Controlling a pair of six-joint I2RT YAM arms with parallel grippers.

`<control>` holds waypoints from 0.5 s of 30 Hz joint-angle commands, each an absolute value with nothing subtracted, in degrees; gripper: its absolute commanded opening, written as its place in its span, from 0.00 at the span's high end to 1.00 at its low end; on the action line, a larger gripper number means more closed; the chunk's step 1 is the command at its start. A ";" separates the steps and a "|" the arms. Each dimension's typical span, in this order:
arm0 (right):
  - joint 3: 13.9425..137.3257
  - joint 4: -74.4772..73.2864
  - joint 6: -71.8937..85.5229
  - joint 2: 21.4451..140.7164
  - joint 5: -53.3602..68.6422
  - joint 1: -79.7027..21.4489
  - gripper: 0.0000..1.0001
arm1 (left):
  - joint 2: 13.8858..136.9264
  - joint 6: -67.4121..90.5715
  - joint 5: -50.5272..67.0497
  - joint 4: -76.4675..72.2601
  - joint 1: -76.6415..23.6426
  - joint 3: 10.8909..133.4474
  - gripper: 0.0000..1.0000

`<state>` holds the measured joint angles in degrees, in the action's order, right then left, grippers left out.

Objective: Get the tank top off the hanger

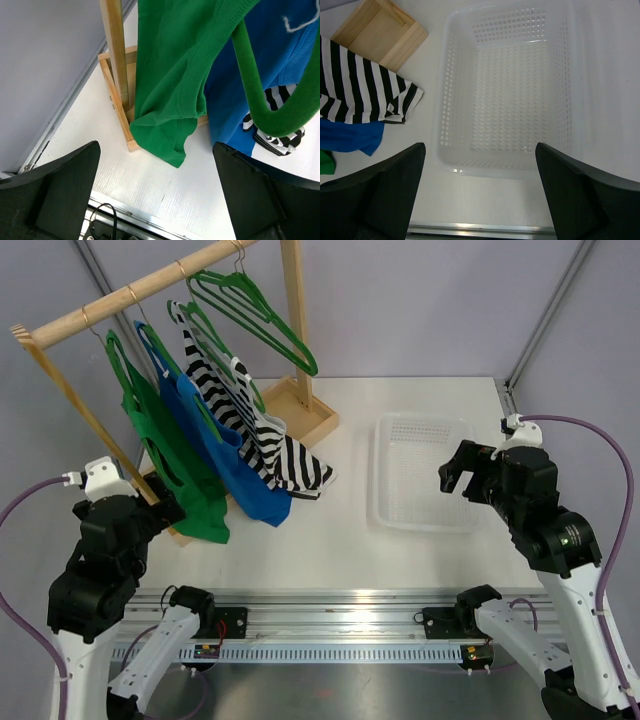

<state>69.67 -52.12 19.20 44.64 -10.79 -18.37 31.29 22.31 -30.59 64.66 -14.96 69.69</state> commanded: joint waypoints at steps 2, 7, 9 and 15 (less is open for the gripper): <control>68.82 -49.04 19.60 44.04 -7.74 -18.72 0.00 | 29.45 21.45 -28.92 63.02 -15.12 72.16 0.01; 67.50 -48.08 19.86 43.51 -3.52 -18.81 0.01 | 28.13 21.27 -25.41 61.09 -15.12 74.52 0.01; 66.98 -47.81 19.95 43.77 -2.90 -18.72 0.01 | 28.47 21.53 -24.70 60.65 -15.12 77.50 0.01; 65.66 -46.85 21.00 44.56 1.48 -18.72 0.00 | 35.58 20.57 -24.96 59.16 -15.12 89.62 0.01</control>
<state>66.48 -50.15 20.01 44.16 -2.57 -18.39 31.35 22.17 -26.06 63.92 -14.96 83.81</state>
